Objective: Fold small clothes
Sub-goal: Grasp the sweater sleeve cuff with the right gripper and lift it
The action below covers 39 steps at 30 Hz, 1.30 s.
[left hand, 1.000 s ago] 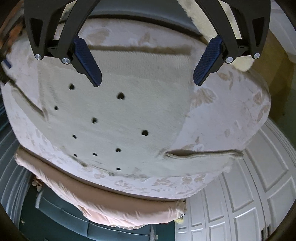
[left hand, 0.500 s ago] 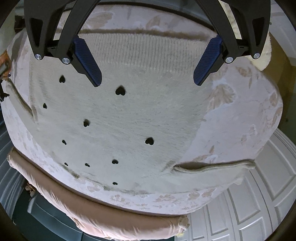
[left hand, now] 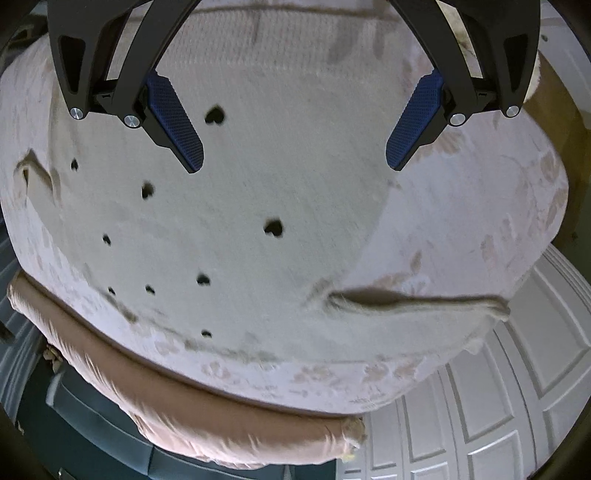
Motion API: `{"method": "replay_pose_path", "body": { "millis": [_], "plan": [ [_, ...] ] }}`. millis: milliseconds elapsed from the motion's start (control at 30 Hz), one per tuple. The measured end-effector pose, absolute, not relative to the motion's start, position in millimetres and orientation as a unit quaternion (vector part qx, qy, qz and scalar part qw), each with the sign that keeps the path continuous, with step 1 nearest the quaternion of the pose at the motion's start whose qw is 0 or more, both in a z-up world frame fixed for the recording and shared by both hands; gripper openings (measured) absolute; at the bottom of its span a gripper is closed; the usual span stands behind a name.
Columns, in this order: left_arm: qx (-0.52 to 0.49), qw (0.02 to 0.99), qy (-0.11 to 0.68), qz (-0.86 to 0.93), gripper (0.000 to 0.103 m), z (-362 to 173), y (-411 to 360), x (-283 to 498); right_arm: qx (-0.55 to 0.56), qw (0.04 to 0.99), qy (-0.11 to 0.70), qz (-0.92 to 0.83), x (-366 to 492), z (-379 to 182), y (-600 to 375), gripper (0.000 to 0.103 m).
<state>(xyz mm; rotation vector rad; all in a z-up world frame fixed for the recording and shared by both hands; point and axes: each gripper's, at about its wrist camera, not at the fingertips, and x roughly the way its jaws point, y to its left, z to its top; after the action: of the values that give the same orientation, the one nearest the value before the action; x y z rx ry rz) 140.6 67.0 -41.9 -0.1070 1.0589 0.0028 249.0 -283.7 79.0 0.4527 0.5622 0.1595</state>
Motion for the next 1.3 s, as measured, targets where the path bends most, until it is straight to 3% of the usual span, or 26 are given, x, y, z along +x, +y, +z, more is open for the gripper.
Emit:
{"method": "replay_pose_path", "body": {
  "millis": [100, 167, 233, 400, 567, 700, 767, 800, 833, 967, 1133, 1200, 1300],
  "plan": [
    [-0.065, 0.867, 0.494, 0.004, 0.097, -34, 78, 142, 0.184, 0.918, 0.328, 0.123, 260, 42, -204, 0.006],
    [-0.06, 0.867, 0.495, 0.008, 0.097, -35, 86, 142, 0.163, 0.908, 0.376, 0.085, 258, 5, -189, 0.034],
    [-0.057, 0.867, 0.494, 0.016, 0.097, -36, 93, 139, 0.183, 0.901, 0.392, 0.024, 251, -16, -217, 0.046],
    [-0.052, 0.864, 0.501, 0.016, 0.097, -47, 96, 134, 0.206, 0.858, 0.399, -0.249, 200, -33, -399, 0.061],
    [-0.036, 0.856, 0.516, 0.004, 0.097, -59, 69, 133, 0.185, 0.784, 0.442, -0.395, 185, -59, -540, 0.064],
    [-0.042, 0.849, 0.526, -0.013, 0.097, -57, 47, 134, 0.211, 0.748, 0.486, -0.399, 193, -99, -593, 0.062],
    [-0.042, 0.848, 0.528, -0.018, 0.097, -56, 42, 135, 0.213, 0.74, 0.504, -0.391, 198, -118, -596, 0.037],
    [-0.04, 0.848, 0.528, -0.019, 0.097, -55, 40, 135, 0.211, 0.742, 0.5, -0.392, 201, -117, -593, 0.03],
    [-0.039, 0.849, 0.527, -0.02, 0.097, -54, 39, 136, 0.213, 0.747, 0.491, -0.395, 203, -113, -594, 0.009],
    [-0.042, 0.851, 0.522, -0.015, 0.097, -54, 44, 140, 0.226, 0.817, 0.412, -0.335, 209, -59, -558, 0.008],
    [-0.07, 0.855, 0.514, -0.011, 0.097, -54, 53, 147, 0.17, 0.923, 0.335, -0.083, 246, 24, -393, 0.008],
    [-0.081, 0.857, 0.509, -0.008, 0.097, -51, 58, 149, 0.166, 0.924, 0.343, 0.017, 263, 21, -322, 0.009],
    [-0.096, 0.861, 0.5, -0.013, 0.097, -46, 66, 153, 0.139, 0.9, 0.395, 0.119, 288, -24, -221, 0.015]
  ]
}}
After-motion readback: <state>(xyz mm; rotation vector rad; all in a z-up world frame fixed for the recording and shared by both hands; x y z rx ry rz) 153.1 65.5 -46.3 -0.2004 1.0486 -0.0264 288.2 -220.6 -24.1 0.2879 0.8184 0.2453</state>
